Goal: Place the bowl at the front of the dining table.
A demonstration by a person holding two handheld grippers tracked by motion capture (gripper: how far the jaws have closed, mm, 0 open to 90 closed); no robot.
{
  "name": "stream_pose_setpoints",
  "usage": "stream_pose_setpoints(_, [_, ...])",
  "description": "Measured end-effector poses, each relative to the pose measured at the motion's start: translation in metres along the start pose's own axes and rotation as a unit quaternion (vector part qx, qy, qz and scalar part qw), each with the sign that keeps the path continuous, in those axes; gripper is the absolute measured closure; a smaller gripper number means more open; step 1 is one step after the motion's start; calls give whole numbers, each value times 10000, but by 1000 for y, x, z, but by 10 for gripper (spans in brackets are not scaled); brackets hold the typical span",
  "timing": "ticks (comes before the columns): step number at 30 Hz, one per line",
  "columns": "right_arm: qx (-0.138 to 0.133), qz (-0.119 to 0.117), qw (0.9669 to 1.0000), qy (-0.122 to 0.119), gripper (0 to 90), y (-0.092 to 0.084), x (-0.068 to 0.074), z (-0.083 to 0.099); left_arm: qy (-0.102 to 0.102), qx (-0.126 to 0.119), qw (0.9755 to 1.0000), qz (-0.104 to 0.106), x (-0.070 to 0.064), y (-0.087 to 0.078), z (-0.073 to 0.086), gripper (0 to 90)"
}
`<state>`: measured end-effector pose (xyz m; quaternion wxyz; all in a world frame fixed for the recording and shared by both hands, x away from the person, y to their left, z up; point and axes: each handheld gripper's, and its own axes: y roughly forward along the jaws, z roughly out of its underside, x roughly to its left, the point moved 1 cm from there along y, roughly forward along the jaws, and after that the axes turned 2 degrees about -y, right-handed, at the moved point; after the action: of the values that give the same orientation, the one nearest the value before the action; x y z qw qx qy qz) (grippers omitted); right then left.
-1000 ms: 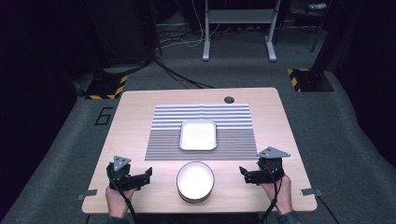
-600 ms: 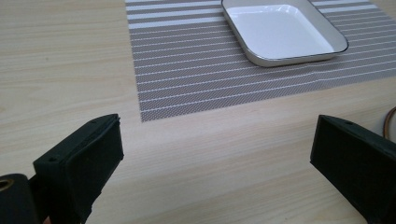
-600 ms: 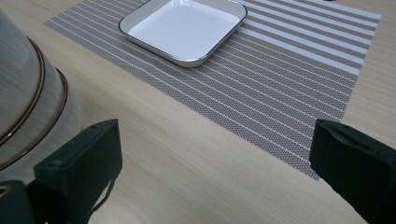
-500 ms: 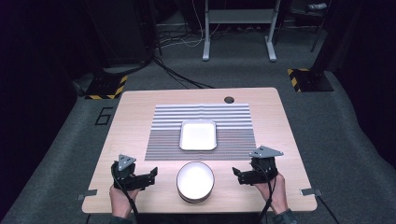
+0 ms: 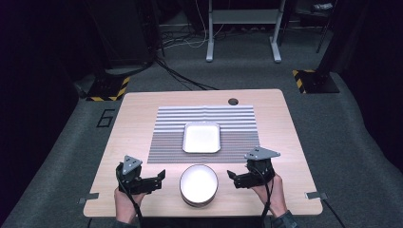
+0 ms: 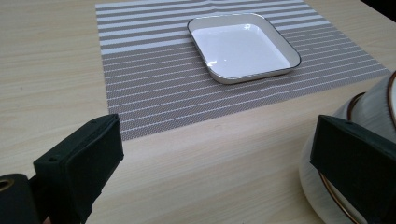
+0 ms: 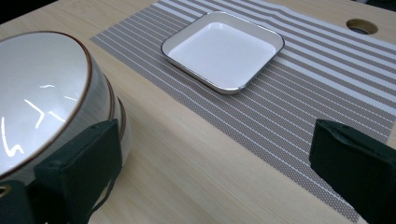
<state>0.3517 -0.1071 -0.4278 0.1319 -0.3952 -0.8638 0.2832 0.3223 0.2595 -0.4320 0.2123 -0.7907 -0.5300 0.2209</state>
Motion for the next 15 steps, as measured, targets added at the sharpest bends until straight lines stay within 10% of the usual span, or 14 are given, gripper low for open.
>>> stream_pose_setpoints(15, [-78,-455,9988,-166,21,7,25,-17,139,-35,9993,356,-20,3,-8,22])
